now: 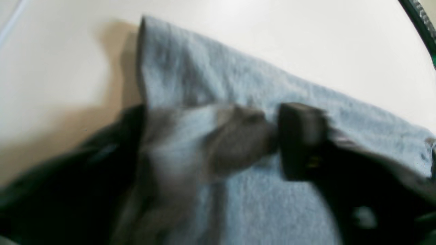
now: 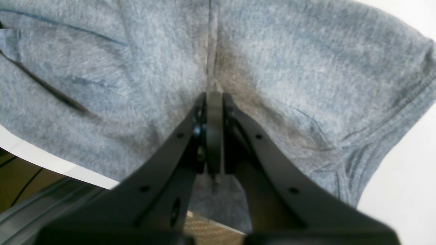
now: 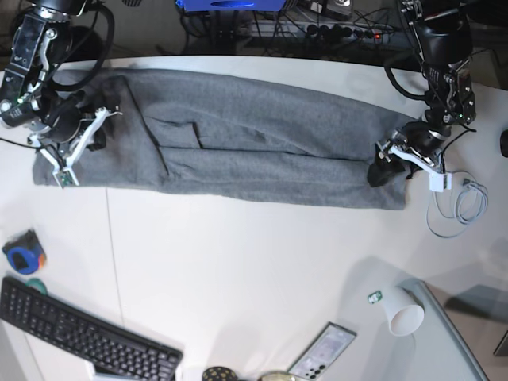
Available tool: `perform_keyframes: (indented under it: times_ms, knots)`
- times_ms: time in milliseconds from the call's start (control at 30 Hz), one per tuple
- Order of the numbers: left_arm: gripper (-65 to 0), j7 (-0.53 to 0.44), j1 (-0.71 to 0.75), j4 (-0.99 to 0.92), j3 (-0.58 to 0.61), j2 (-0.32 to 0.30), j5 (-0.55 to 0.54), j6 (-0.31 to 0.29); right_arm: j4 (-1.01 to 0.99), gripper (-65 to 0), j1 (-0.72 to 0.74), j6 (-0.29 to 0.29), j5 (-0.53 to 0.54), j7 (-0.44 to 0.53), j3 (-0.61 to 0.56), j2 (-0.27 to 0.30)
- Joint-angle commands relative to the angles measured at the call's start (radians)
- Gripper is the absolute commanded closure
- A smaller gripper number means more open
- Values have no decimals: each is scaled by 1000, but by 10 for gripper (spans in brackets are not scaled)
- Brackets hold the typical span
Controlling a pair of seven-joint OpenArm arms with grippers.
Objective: Layout the t-shirt on the table in an organized manner, then fold the t-shirt properly
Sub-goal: 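Release and regrasp the strip end with the left gripper, pulling outward, then carry the strip end with the left gripper toward the right gripper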
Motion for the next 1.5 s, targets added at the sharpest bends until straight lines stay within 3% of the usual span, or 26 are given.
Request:
perform_keyframes:
  times_ms: [0,167,500,667,867,1033,1133,1467]
  knots:
    - [-362,33,0,1,-1,-12,15,2,15,-15,9,5,10,16,3,8]
    - [0,32,-10,-45,-3,-16,15,2,15,-15,9,5,10,16,3,8]
    - [0,-59,-36,-71,-4,-78,10,2,17,-15,25,5,10,16,3,8]
    - [0,-60,50,90,-4,-70,13,2,17,-15,31,5,10,16,3,8]
    - [0,-49,208,473,16,17,16,174,17,-15,39,5,10,16,3,8]
    - [0,55,264,686,163,39,16,335,17,-15,45,5,10,16,3,8]
    - [0,63,267,713,284,39,16,407,17,-15,60,5,10,15,3,8]
    - [0,63,162,635,646,42,15,562,17,-15,65,5,10,15,5,8]
